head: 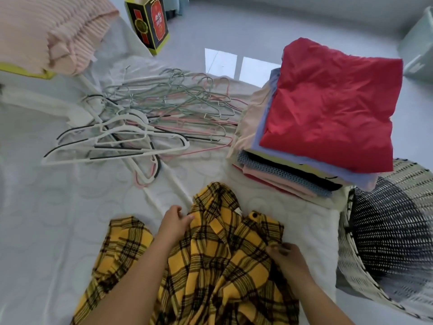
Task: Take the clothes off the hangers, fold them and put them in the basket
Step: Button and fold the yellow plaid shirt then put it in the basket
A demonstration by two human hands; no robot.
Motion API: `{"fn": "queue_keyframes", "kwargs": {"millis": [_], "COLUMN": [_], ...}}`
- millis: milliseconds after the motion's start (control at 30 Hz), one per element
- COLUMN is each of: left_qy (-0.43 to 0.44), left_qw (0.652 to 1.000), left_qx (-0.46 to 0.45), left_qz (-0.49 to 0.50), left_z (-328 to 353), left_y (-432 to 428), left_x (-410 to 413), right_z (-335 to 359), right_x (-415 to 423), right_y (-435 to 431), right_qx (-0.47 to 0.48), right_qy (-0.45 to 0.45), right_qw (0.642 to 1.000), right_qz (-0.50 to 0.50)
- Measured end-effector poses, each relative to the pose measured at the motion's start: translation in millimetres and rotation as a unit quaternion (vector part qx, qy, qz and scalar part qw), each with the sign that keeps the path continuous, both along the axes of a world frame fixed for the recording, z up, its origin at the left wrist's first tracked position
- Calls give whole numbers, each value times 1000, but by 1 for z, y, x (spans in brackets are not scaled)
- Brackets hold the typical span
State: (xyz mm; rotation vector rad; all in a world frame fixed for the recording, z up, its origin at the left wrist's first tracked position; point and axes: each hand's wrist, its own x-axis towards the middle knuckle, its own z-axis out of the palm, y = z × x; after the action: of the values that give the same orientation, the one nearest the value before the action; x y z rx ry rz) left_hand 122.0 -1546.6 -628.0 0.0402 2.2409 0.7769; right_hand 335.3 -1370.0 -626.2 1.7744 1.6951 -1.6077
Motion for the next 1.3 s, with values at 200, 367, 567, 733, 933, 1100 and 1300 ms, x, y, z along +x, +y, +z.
{"fn": "queue_keyframes", "kwargs": {"millis": [200,367,567,733,933,1100,1300], "left_qy": [-166,-182,-260,-122,46,104,61], "left_qw": [974,921,902,932,940,942,946], "left_qx": [148,323,299,313,332,320,239], "left_qz": [33,117,172,135,61,-5,-208], "left_z": [34,106,183,265,386,454,520], "left_y": [-10,-51,-87,-119,-192,-253,-303], "left_x": [-2,-21,-9,15,46,79,86], "right_z": [29,105,195,251,358,444,504], "right_x": [9,5,-9,-6,-1,15,50], "right_y": [-7,-9,-32,-49,-74,-115,-176], "right_qx": [-159,-121,-235,-164,-3,214,302], "right_qy": [9,179,293,238,161,219,333], "right_qw": [987,975,920,957,923,853,831], "right_qz": [3,-46,-109,8,348,422,328]}}
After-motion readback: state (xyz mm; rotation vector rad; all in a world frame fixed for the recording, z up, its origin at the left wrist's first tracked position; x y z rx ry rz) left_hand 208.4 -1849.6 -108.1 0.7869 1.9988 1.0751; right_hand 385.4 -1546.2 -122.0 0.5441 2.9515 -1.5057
